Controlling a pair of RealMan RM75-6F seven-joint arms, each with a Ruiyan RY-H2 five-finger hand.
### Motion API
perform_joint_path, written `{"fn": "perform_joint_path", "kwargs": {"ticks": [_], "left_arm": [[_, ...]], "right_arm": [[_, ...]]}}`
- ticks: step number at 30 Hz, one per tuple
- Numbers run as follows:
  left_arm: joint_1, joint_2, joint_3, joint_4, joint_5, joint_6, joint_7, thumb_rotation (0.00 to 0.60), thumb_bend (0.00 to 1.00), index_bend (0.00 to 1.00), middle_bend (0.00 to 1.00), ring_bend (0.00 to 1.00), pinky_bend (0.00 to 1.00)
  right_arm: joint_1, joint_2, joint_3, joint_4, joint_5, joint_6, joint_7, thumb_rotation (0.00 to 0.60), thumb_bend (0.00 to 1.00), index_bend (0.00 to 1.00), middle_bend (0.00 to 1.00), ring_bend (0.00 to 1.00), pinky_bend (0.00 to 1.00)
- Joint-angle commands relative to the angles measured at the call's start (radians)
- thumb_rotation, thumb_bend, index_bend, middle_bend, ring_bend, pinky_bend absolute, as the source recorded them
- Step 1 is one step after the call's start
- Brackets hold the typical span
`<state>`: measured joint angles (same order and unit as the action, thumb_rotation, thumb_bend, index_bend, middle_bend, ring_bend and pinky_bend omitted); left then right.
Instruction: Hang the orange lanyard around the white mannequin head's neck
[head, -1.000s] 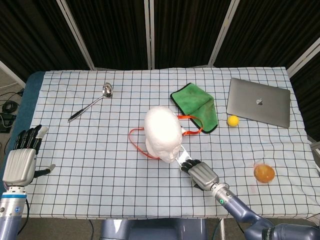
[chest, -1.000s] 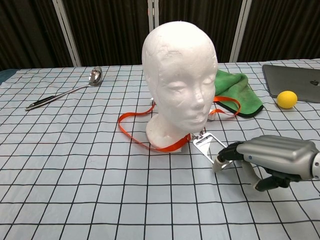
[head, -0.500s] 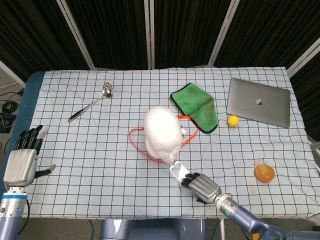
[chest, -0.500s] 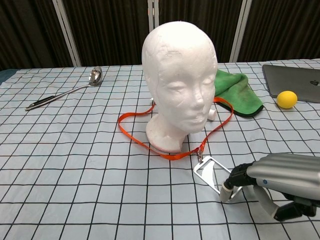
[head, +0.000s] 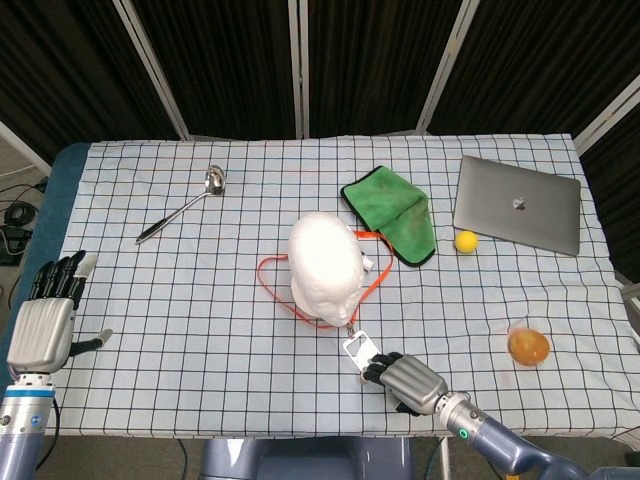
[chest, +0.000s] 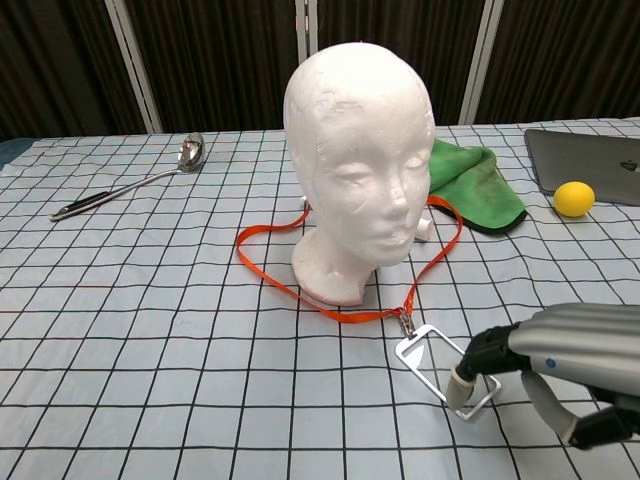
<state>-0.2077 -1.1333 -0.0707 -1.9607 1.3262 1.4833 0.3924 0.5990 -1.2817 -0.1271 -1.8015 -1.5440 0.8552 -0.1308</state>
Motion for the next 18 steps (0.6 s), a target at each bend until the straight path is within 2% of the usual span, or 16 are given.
{"fn": "perform_joint_path", "kwargs": {"ticks": [1,8,18], "left_arm": [[0.001,-0.001,-0.001,0.000,0.001,-0.001,0.000,0.600,0.00,0.00,0.00,0.00,0.00],[0.002,-0.002,-0.004,0.001,-0.001,-0.007,0.001,0.600,0.00,0.00,0.00,0.00,0.00],[0.003,0.001,-0.010,0.002,-0.006,-0.016,-0.006,0.600,0.00,0.00,0.00,0.00,0.00]], "right_arm": [[-0.001,0.004,0.022,0.016,-0.002,0.019,0.019,0.600,1.00,0.31,0.27,0.16,0.25],[0.005,-0.023,0.044,0.077,0.046,-0.001,0.009,0.600,1.00,0.31,0.27,0.16,0.25],[0.001,-0.041,0.018,0.098,0.034,-0.020,0.007,0.600,1.00,0.31,0.27,0.16,0.25]]}}
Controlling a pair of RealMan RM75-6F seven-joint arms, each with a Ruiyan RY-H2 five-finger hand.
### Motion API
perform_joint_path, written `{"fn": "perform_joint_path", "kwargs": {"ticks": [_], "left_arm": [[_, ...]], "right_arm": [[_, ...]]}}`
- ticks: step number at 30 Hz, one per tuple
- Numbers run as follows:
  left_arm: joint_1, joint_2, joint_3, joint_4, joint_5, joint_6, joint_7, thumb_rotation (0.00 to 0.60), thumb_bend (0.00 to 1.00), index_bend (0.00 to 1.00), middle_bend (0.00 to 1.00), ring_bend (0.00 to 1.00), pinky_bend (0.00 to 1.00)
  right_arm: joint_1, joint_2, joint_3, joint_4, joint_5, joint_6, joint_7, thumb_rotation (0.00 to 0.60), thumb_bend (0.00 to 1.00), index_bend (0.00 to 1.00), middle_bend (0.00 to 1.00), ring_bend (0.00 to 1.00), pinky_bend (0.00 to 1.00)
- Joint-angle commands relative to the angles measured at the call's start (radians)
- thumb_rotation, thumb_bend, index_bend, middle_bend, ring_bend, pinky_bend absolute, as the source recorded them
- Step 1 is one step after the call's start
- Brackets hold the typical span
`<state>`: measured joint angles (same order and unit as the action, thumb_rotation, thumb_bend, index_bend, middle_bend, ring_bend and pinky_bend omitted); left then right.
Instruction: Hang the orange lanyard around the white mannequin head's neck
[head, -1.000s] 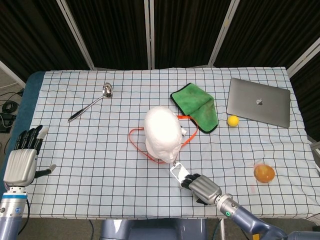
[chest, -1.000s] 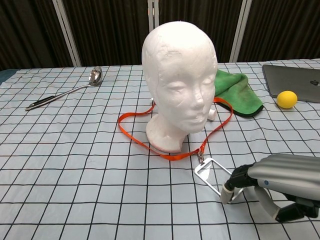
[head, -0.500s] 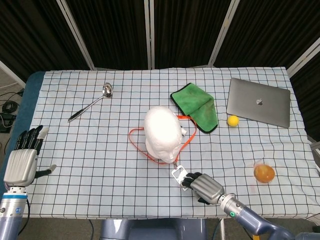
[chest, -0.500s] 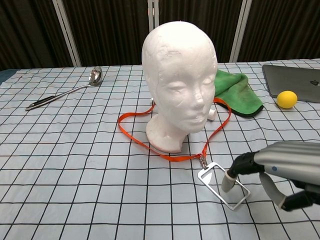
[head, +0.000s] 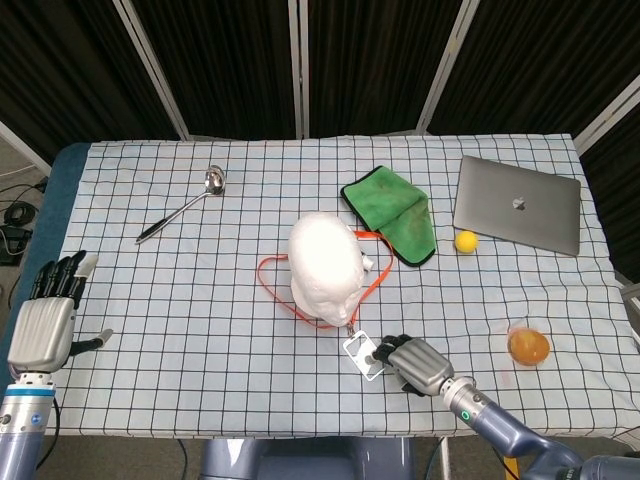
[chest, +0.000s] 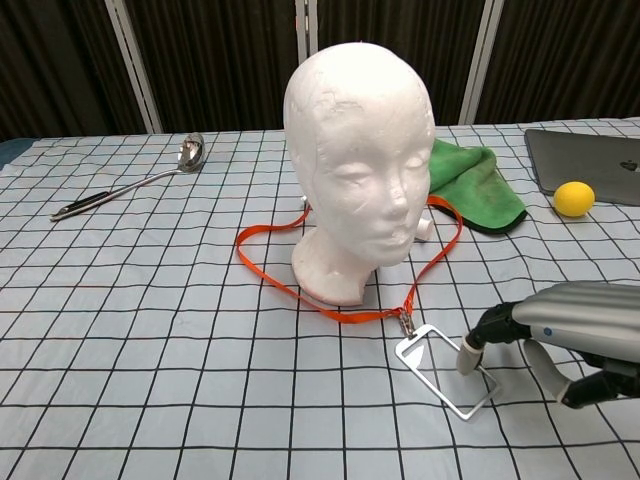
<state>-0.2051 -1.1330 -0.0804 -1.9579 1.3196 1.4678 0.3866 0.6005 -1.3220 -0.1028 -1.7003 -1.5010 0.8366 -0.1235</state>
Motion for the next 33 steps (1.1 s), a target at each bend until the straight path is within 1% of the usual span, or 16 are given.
{"fn": "perform_joint_path", "kwargs": {"ticks": [1,8,15,25,33], "left_arm": [[0.001,0.001,0.000,-0.001,0.001,-0.001,0.000,0.600,0.00,0.00,0.00,0.00,0.00],[0.004,0.000,0.001,-0.002,0.009,0.001,0.002,0.600,0.00,0.00,0.00,0.00,0.00],[0.005,-0.002,0.000,-0.001,0.010,-0.001,0.004,0.600,0.00,0.00,0.00,0.00,0.00],[0.006,-0.005,-0.001,-0.003,0.011,-0.005,0.008,0.600,0.00,0.00,0.00,0.00,0.00],[0.009,-0.004,0.000,-0.004,0.015,-0.004,0.008,0.600,0.00,0.00,0.00,0.00,0.00]], "right_arm": [[0.000,0.000,-0.009,-0.005,-0.012,-0.002,0.000,0.600,1.00,0.31,0.27,0.16,0.25],[0.000,0.014,-0.044,-0.029,-0.050,-0.015,-0.007,0.600,1.00,0.31,0.27,0.16,0.25],[0.003,0.032,-0.084,-0.049,-0.094,-0.032,0.013,0.600,1.00,0.31,0.27,0.16,0.26],[0.001,0.057,-0.134,-0.088,-0.167,-0.029,0.039,0.600,1.00,0.31,0.27,0.16,0.26],[0.000,0.079,-0.147,-0.125,-0.192,-0.015,0.043,0.600,1.00,0.31,0.27,0.16,0.26]]}}
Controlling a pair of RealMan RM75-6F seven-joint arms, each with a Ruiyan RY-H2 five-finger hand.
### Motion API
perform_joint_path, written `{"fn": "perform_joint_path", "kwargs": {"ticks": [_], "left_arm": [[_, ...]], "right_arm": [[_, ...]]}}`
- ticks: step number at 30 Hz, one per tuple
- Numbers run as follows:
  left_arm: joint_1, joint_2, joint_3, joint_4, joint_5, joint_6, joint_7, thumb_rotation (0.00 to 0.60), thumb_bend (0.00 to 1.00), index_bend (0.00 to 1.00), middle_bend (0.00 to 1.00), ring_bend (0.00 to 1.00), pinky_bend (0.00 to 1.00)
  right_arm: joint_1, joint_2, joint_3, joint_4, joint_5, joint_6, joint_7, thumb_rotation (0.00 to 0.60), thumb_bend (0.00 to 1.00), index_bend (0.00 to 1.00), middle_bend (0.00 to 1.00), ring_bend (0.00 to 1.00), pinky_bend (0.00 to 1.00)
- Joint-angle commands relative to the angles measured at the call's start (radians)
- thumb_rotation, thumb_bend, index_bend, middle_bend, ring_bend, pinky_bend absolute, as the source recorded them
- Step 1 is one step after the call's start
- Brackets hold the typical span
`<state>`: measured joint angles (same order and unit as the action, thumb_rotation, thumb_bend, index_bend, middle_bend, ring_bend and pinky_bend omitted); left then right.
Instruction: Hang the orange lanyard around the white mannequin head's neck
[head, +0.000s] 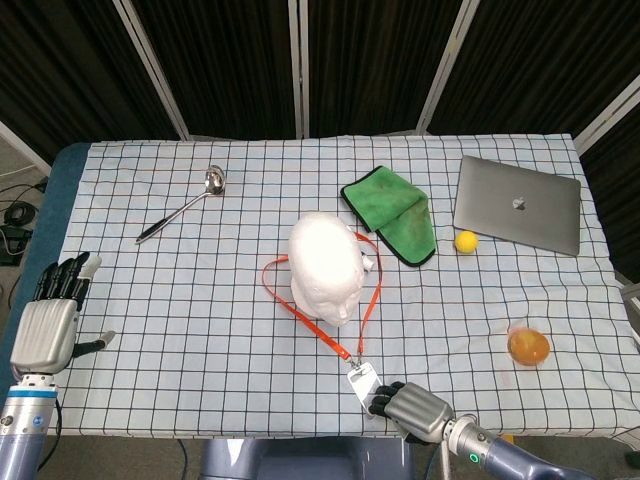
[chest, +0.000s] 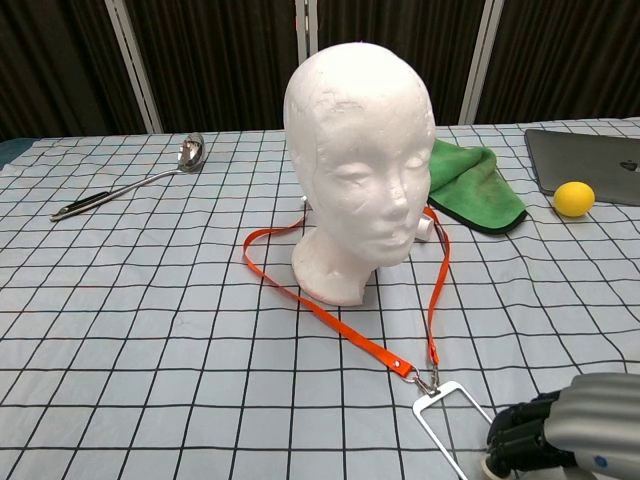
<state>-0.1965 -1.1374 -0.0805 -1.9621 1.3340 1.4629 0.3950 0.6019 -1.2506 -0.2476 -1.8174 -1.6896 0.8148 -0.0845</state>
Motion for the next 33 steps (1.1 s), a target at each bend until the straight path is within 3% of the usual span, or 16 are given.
{"fn": "perform_joint_path", "kwargs": {"ticks": [1,11,17,19,20,22,24,25,27,33], "left_arm": [[0.001,0.001,-0.001,0.000,0.001,0.001,-0.002,0.600,0.00,0.00,0.00,0.00,0.00],[0.006,0.007,0.000,0.001,0.004,0.000,-0.013,0.600,0.00,0.00,0.00,0.00,0.00],[0.014,0.003,0.023,0.016,0.051,0.006,-0.015,0.600,0.00,0.00,0.00,0.00,0.00],[0.021,-0.003,0.033,0.023,0.071,0.013,-0.019,0.600,0.00,0.00,0.00,0.00,0.00],[0.023,-0.004,0.036,0.024,0.076,0.015,-0.023,0.600,0.00,0.00,0.00,0.00,0.00],[0.032,-0.006,0.047,0.029,0.095,0.021,-0.034,0.600,0.00,0.00,0.00,0.00,0.00],[0.037,-0.002,0.057,0.039,0.113,0.023,-0.045,0.600,0.00,0.00,0.00,0.00,0.00],[0.041,0.002,0.063,0.044,0.123,0.024,-0.056,0.600,0.00,0.00,0.00,0.00,0.00],[0.047,0.010,0.073,0.054,0.139,0.023,-0.080,0.600,0.00,0.00,0.00,0.00,0.00],[0.057,0.020,0.087,0.082,0.167,0.027,-0.130,0.600,0.00,0.00,0.00,0.00,0.00]], "right_arm": [[-0.003,0.014,-0.002,-0.013,-0.008,0.015,0.006,0.600,1.00,0.31,0.27,0.16,0.26],[-0.088,0.110,0.007,0.024,-0.095,0.273,0.063,0.600,1.00,0.31,0.25,0.16,0.26],[-0.193,0.142,0.010,0.217,-0.176,0.538,0.139,0.600,1.00,0.30,0.23,0.16,0.22],[-0.245,0.125,0.022,0.286,-0.167,0.634,0.183,0.600,0.91,0.28,0.20,0.13,0.16],[-0.263,0.120,0.026,0.306,-0.160,0.662,0.195,0.600,0.80,0.25,0.18,0.11,0.11],[-0.317,0.101,0.043,0.356,-0.131,0.743,0.223,0.600,0.40,0.17,0.10,0.03,0.02],[-0.359,0.090,0.061,0.377,-0.096,0.797,0.240,0.600,0.11,0.10,0.03,0.00,0.00],[-0.379,0.082,0.071,0.382,-0.082,0.825,0.257,0.600,0.03,0.06,0.00,0.00,0.00],[-0.412,0.073,0.087,0.378,-0.051,0.865,0.290,0.600,0.00,0.01,0.00,0.00,0.00],[-0.451,0.078,0.122,0.328,0.018,0.878,0.257,0.600,0.00,0.00,0.00,0.00,0.00]]}}
